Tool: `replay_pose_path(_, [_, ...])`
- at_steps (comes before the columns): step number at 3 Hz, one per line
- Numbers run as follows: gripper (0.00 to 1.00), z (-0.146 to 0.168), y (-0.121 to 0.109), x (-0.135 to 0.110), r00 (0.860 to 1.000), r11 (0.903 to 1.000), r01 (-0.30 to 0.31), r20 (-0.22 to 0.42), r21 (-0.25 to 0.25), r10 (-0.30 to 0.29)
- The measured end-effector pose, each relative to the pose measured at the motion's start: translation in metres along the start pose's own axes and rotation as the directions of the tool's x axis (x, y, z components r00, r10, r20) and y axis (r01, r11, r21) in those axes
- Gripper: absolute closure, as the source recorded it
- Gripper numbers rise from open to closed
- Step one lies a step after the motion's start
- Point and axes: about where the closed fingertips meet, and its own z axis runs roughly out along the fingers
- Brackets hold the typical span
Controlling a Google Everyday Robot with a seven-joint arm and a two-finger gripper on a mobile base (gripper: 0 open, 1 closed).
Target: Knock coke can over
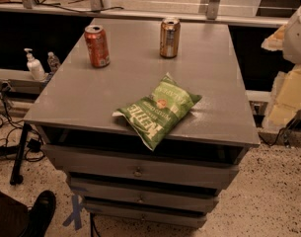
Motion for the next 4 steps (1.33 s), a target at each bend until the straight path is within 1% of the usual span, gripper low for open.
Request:
replay_pose_path(1, [0.0, 0.0, 0.0, 0.0, 1.0, 1.0, 0.0, 0.0, 0.0, 0.0])
replay_pose_path(2, [0.0, 0.019, -0.002, -0.025, 0.997, 0.9997, -0.022, 0.073, 0.0, 0.022])
replay_pose_path(3, [0.0, 0.057, -0.003, -0.073, 0.977, 0.9972, -0.066, 0.2, -0.033, 0.072])
replay_pose_path(4, [0.0, 0.093, -0.003, -0.121, 0.925, 0.9877, -0.119, 0.349, -0.102, 0.147])
